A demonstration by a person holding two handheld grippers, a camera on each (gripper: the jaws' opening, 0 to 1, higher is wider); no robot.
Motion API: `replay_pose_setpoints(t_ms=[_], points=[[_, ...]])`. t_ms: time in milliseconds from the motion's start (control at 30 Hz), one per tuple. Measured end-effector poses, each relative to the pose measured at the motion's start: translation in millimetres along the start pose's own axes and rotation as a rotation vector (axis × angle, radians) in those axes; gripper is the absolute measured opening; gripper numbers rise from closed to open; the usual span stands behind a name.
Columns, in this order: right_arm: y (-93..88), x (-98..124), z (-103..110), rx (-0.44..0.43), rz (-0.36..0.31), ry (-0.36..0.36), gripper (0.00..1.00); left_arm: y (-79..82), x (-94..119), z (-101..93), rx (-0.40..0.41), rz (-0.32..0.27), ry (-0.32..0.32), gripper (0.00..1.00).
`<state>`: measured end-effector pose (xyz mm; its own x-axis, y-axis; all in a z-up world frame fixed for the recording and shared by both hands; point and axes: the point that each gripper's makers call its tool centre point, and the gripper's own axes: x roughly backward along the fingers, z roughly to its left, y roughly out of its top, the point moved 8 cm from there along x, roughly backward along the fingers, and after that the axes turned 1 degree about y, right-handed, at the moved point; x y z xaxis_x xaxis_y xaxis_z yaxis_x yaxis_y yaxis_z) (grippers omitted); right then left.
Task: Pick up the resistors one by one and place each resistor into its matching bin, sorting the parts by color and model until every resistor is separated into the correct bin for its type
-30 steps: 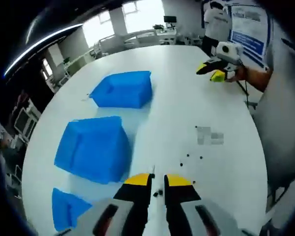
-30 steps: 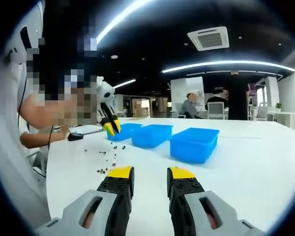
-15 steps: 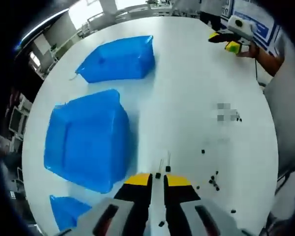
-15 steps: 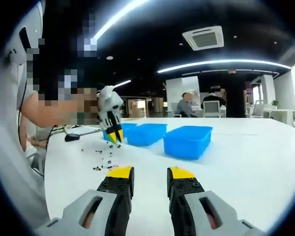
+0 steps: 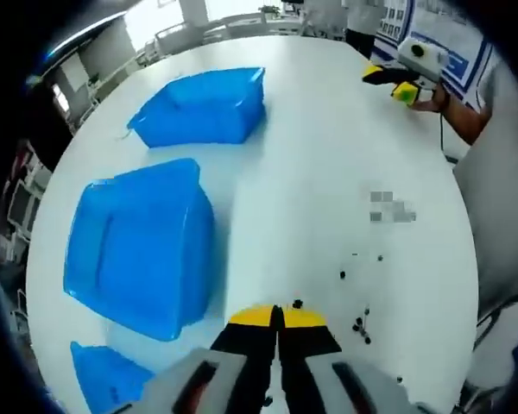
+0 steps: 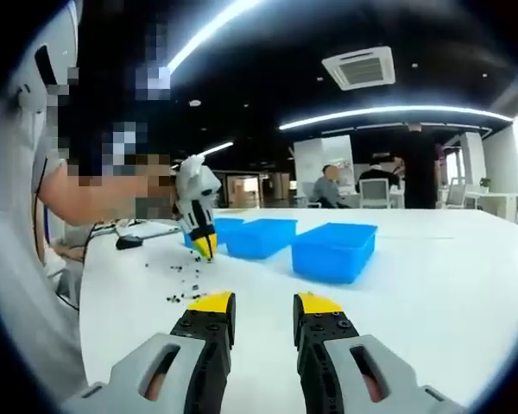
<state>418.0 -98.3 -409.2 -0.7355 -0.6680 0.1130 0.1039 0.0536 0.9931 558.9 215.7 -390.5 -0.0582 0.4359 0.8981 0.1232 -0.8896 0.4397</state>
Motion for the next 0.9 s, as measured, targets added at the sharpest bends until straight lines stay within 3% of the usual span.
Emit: replay_pose_setpoints(t_ms=[33, 167, 333, 567, 833, 900], points=[[-0.4, -0.4, 0.9, 0.012, 0.008, 0.002, 0.29, -0.4, 7.9, -3.0, 0.016, -0.043, -0.011, 0.04], [-1.1, -1.0, 1.4, 0.012, 0.013, 0.008, 0.29, -7.2, 22.9, -9.1, 0.023, -0.097, 0.002, 0.04], [-1.7, -5.5, 8.2, 0.015, 0.016, 0.023, 0.29, -23.9, 22.8, -6.7, 0.066, -0.070, 0.061, 0.04], [-4.7, -2.6, 9.2, 0.008, 0.023, 0.019, 0.29, -22.4, 24.0, -10.1, 0.063, -0.092, 0.077, 0.04], [-4.9, -0.8, 5.9, 0.003, 0.022, 0.007, 0.29, -33.8, 7.3, -11.1, 0.042, 0.119, 0.078, 0.10], [-4.9, -0.9, 6.2, 0.002, 0.022, 0.008, 0.29, -38.0, 8.1, -10.7, 0.044, 0.143, 0.082, 0.12]])
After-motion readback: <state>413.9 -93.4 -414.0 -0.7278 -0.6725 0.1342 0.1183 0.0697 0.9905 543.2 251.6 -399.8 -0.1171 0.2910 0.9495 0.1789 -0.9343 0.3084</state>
